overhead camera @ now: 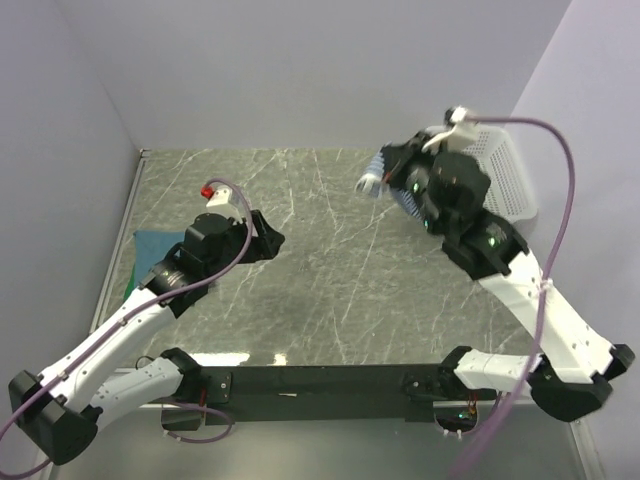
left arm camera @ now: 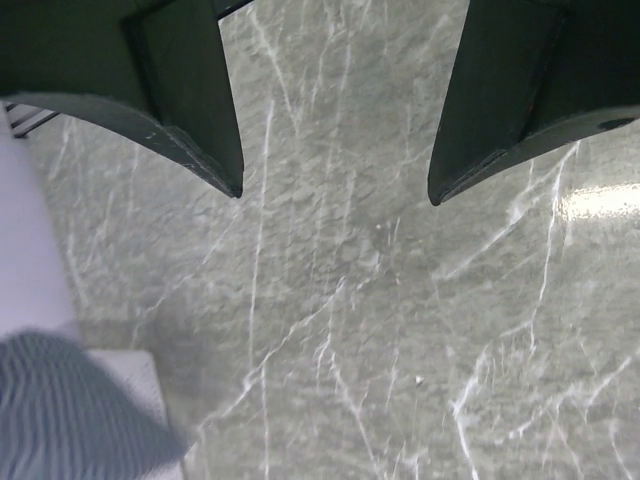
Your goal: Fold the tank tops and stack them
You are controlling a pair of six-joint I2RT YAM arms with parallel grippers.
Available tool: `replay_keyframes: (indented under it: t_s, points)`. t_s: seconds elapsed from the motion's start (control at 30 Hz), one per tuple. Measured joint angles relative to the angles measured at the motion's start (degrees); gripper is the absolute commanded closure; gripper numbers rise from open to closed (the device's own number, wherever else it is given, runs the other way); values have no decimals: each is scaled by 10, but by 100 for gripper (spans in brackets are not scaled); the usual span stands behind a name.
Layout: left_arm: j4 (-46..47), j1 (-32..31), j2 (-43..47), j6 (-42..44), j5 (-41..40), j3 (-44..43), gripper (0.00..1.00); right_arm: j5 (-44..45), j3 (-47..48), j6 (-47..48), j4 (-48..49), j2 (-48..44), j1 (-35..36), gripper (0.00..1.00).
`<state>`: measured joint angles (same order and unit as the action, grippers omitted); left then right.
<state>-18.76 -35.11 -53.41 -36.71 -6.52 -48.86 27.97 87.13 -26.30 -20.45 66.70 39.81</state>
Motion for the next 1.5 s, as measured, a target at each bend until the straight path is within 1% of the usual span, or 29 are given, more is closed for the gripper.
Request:
replay_keyframes:
  t_s: [0.03,0.13,0.27,0.4,0.47,0.5,0.57,0.6,0.63,0.67,0.73,0.77,0.87,0.9,0.97,1.0,1.1,1.17,1.23,1.27,1.37,1.43,1.5]
  points:
    - [0,0,7,-2,-2,0,22,1,-13,-1,-6,-12,19,100]
    - [0,0,18,-7,-8,0,23,16,-32,3,-28,-41,110,100]
    - [1,0,16,-18,-9,0,24,31,11,13,-66,-42,183,100]
    - [5,0,11,-22,-8,6,22,47,29,21,-67,-50,194,100]
    - [6,0,5,-26,-8,9,19,56,30,22,-70,-50,190,100]
    - [6,0,1,-30,-8,9,14,54,30,22,-72,-45,180,100]
    - [6,0,-9,-33,-9,10,11,31,30,15,-75,-23,142,100]
    - [6,0,-12,-34,-9,10,10,20,30,10,-76,-14,115,93]
    - [6,0,-14,-35,-11,10,7,7,29,4,-76,-1,87,87]
    - [6,1,-16,-35,-13,10,5,-3,27,-3,-75,16,59,76]
    - [5,1,-16,-35,-15,10,5,-28,18,-12,-76,50,12,62]
    - [5,2,-16,-35,-17,10,5,-42,11,-17,-76,66,-6,51]
    - [5,2,-16,-36,-17,10,8,-71,-42,-30,-73,98,-41,38]
    - [5,2,-16,-37,-14,10,12,-76,-66,-35,-72,98,-45,38]
    - [13,2,-16,-43,-2,15,16,-82,-127,-42,-75,89,-49,37]
    - [24,1,-14,-46,6,24,19,-83,-156,-47,-75,80,-49,37]
    - [38,-16,-7,-57,17,68,30,-104,-246,-62,-61,34,-49,44]
    - [39,-45,-7,-67,17,102,32,-113,-300,-78,-47,1,-37,46]
    - [35,-82,-8,-81,10,131,35,-117,-361,-102,-26,-24,-1,46]
    - [30,-104,-8,-86,7,144,35,-116,-387,-116,-21,-28,27,49]
    - [17,-176,-7,-112,-22,170,36,-126,-462,-162,5,-20,115,51]
    - [5,-223,-4,-130,-45,181,34,-129,-504,-195,12,-14,163,51]
    - [2,-266,1,-146,-66,190,30,-130,-532,-224,15,-9,198,51]
